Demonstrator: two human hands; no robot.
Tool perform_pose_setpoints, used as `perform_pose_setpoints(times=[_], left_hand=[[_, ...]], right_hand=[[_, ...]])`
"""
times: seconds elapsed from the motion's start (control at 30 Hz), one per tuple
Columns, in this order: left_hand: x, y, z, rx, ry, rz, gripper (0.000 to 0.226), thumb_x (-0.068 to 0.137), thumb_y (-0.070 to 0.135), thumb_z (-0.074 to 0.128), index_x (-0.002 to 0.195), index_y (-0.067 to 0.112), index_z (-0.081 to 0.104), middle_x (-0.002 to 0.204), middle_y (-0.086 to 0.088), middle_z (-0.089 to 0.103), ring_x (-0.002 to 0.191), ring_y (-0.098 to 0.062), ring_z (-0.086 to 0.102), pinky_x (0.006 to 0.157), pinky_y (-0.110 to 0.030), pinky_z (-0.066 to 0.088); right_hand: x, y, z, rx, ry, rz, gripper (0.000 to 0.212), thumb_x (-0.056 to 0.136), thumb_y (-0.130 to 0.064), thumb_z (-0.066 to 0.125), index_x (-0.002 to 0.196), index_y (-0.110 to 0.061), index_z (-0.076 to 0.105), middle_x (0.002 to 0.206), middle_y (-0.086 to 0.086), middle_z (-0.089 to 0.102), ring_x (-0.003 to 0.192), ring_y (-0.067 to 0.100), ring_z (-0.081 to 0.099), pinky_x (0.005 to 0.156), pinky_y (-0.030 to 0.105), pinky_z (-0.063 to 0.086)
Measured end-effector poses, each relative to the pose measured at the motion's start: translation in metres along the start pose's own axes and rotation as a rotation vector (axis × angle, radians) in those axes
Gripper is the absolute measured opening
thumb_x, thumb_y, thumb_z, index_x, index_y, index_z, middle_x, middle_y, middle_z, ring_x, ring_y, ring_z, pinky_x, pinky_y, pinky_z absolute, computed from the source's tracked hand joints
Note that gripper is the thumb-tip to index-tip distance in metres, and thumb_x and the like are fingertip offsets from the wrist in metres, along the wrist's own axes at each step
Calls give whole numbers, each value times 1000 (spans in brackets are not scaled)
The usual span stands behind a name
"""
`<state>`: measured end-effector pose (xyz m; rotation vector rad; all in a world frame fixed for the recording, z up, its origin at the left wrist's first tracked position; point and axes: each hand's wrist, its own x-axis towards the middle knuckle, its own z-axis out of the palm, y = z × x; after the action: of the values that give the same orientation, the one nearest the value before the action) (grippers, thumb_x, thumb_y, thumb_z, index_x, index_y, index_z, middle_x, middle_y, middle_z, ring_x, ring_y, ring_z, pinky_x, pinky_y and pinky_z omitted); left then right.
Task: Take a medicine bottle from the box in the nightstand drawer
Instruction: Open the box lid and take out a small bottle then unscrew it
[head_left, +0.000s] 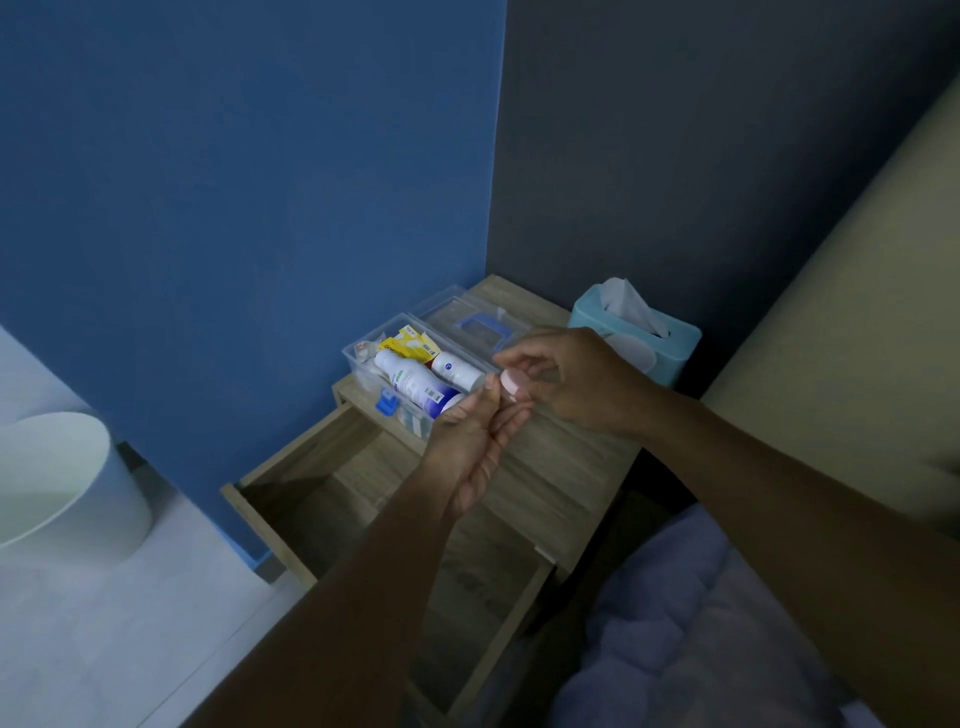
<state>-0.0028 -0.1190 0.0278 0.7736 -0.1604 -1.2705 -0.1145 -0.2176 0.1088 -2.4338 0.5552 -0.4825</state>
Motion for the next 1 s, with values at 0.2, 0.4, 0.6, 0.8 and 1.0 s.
perform_pose_setpoints(times=[0.2, 0.4, 0.6, 0.8, 1.0], left_hand=[[4, 3, -1, -55, -4, -3, 28, 92, 25, 60, 95, 4, 77, 106, -17, 75, 94, -19, 74, 74, -23, 59], [3, -2, -9, -99, -8, -61, 29, 100, 14, 49, 123, 4, 62, 121, -23, 68, 102, -28, 72, 78, -26, 60], [12, -9, -11, -56, -36, -90, 39, 93, 8, 58, 132, 1, 57, 125, -22, 66, 119, -34, 63, 88, -28, 58], [23, -26, -21, 244, -77, -7, 50, 86, 5, 70, 133, 9, 55, 122, -10, 71, 112, -23, 68, 95, -27, 54], [40, -42, -35, 541, 23, 73, 35, 81, 11, 77, 115, 15, 68, 108, -9, 75, 102, -23, 72, 81, -28, 58]], right_hand=[[-1, -1, -3, 5, 30, -72, 38, 86, 6, 60, 120, -10, 70, 115, 7, 68, 106, 14, 65, 94, 34, 54], [2, 12, 0, 39, 168, -13, 39, 94, 0, 56, 127, -19, 66, 115, 1, 58, 99, 0, 58, 89, 7, 45], [-16, 48, 16, 156, 363, 249, 17, 93, -27, 65, 109, -22, 69, 103, -8, 65, 90, -6, 61, 75, 6, 47], [-45, 94, 49, 248, 550, 509, 16, 77, -26, 80, 81, -15, 69, 78, -10, 71, 71, -6, 65, 61, 6, 50], [-69, 129, 98, 234, 564, 710, 9, 72, -25, 80, 68, -25, 72, 72, -12, 72, 68, -4, 67, 64, 10, 49]])
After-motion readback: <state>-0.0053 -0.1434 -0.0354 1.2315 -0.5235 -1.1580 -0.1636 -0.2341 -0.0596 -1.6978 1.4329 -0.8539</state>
